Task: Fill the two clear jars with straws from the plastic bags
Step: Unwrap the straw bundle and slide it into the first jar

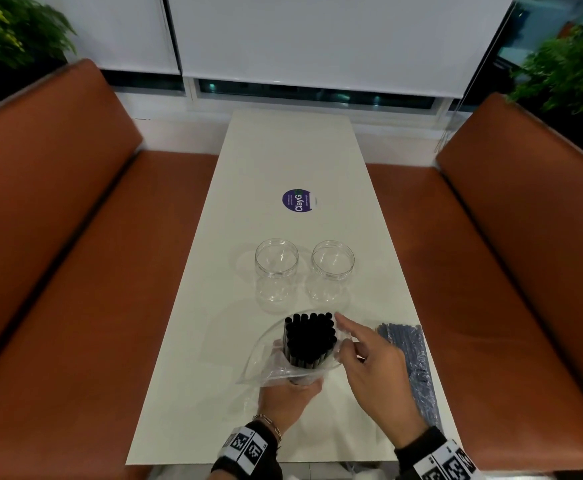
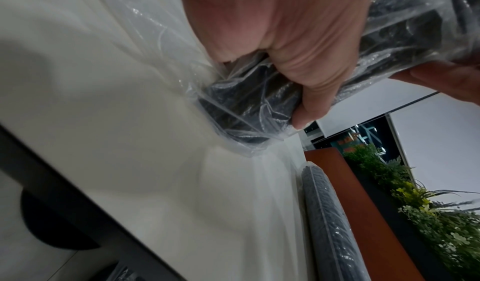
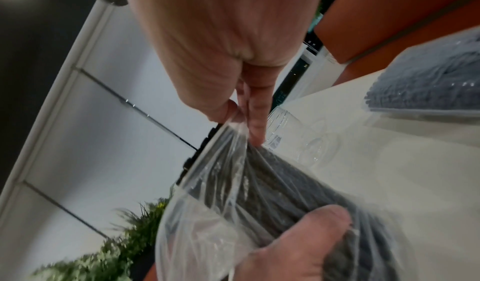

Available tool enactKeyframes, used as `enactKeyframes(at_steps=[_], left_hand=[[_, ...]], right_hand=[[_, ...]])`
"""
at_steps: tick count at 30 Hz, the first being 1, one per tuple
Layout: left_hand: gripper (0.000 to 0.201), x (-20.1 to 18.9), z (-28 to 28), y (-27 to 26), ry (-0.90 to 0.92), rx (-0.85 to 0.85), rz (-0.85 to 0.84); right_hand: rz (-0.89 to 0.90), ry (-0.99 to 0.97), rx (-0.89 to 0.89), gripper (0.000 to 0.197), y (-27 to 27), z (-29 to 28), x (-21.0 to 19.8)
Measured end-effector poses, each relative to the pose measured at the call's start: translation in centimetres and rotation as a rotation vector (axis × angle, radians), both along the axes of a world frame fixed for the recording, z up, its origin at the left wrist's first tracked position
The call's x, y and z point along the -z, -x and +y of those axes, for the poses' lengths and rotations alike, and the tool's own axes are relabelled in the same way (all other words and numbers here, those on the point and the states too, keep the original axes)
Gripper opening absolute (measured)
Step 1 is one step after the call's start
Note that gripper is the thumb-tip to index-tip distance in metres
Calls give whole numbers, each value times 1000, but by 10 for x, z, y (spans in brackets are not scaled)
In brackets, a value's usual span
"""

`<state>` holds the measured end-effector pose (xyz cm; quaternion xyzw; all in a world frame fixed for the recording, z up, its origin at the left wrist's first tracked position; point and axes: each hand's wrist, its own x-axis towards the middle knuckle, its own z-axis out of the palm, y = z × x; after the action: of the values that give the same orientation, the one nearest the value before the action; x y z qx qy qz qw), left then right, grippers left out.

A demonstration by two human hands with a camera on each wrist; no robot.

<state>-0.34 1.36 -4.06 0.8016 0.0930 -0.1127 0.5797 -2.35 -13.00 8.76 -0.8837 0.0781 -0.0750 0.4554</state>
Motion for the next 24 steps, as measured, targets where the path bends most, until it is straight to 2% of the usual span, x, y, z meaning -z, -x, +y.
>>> enactKeyframes(at_steps=[2,5,7,9,11,14,15,18,21,24], left_hand=[[77,8,-1,-1,-55,-16,13],[47,9,5,1,-101,51,37],[35,5,8,4,-91,140,115],[37,11,10,2,-39,111,73],[46,7,9,-1,7,98,0],[80,3,9,-1,102,102,-79],[84,3,10,-1,114,72,-93],[78,5,10,-1,112,-1,-37],[59,-3,5,-3,168,-32,64],[62,-7,3,-7,190,-18,34]], right_hand=[[48,-69,-41,53,-5,-4,-1],[208,-262,-174,66,-16,-14,-2],[320,-370,-286,76,-21,-22,1],[391,-388,-378,90,-23,-27,7],[406,-358,-380,103,-24,-28,16],[400,-394,-352,102,-22,-20,30],[397,-405,-348,99,-21,-17,34],[394,-416,-330,92,-21,-10,41],[413,-458,-330,89,-24,-9,44],[425,-493,-338,86,-26,-7,41]])
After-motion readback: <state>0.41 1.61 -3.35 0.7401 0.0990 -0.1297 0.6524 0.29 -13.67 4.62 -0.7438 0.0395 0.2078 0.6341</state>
